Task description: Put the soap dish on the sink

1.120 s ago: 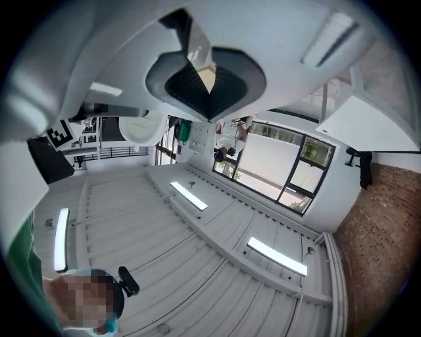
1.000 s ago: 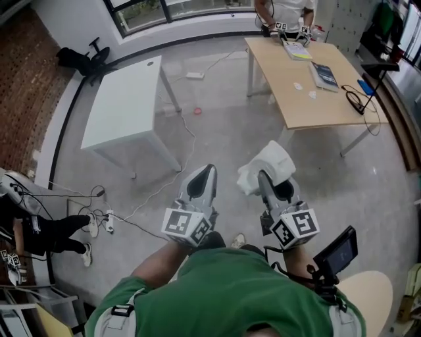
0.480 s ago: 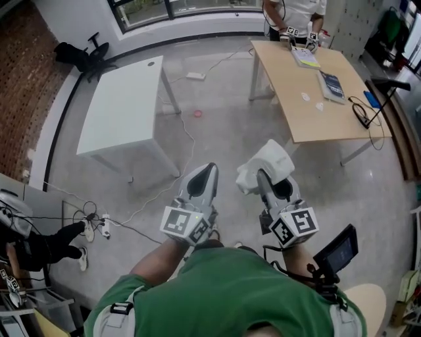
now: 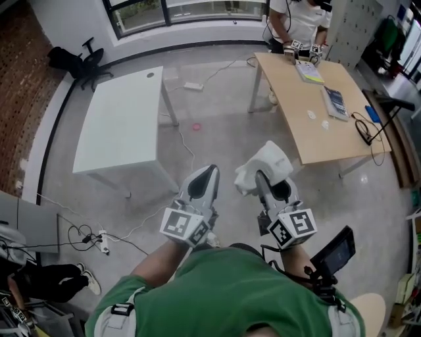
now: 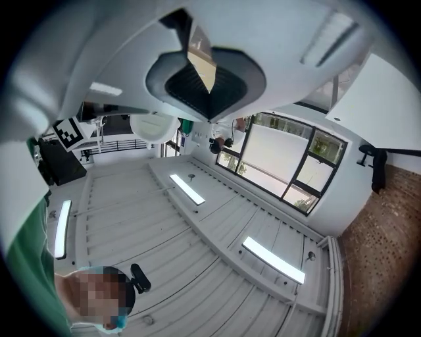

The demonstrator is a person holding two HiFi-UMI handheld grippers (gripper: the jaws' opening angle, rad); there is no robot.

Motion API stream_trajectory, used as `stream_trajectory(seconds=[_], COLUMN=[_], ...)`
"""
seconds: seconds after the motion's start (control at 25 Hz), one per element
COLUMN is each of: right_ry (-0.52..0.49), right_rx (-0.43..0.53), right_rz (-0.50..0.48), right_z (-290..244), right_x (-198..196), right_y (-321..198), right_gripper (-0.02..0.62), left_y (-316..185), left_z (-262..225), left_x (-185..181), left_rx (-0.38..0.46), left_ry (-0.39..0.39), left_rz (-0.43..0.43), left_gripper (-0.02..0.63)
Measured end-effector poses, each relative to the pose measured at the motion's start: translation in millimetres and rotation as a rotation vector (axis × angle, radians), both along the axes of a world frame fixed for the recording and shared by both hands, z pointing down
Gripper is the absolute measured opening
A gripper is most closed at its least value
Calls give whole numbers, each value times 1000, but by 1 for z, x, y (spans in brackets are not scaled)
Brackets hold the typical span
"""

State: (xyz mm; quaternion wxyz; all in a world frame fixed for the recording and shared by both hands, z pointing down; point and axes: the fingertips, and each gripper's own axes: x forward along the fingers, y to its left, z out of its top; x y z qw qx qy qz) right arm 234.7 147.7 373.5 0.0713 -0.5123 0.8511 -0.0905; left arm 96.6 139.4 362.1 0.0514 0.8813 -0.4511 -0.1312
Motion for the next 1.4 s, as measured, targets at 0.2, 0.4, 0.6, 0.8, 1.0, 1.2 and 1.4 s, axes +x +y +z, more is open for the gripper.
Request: stream_trajectory(seconds=[0.2,0.4,0.6,0.8,1.0,1.2,1.4], right_ry=[1,22,27,6,-11,-31,-46], right_rx=[-8,-25,-42,-31,-14,-7,-15], right_rz=[11,13,-1,-39,-96,-150,-199], right_z=[3,6,11,11,5,7,13], right_x=[-17,-21,-18,-13,3,18,30], right_y=[-23,-40,-66,-104,-153,-195,-226], right_gripper=[144,144,144,144,144,144,144], left_y=[-25,-44,-69,-102,-145,-178,-198], left_z=[6,15,20,24,19,14,12], left_x=[-23,-30,-28,-26,-12,2,12], left_rx=[-19,-53,-69,-79,-82,-82,-71], left_ry=[4,19,13,-17,-53,-72,-92], left_rz=[-11,-28,-52,-122,-200,-265,-322], left_gripper=[6,6,6,6,6,6,6])
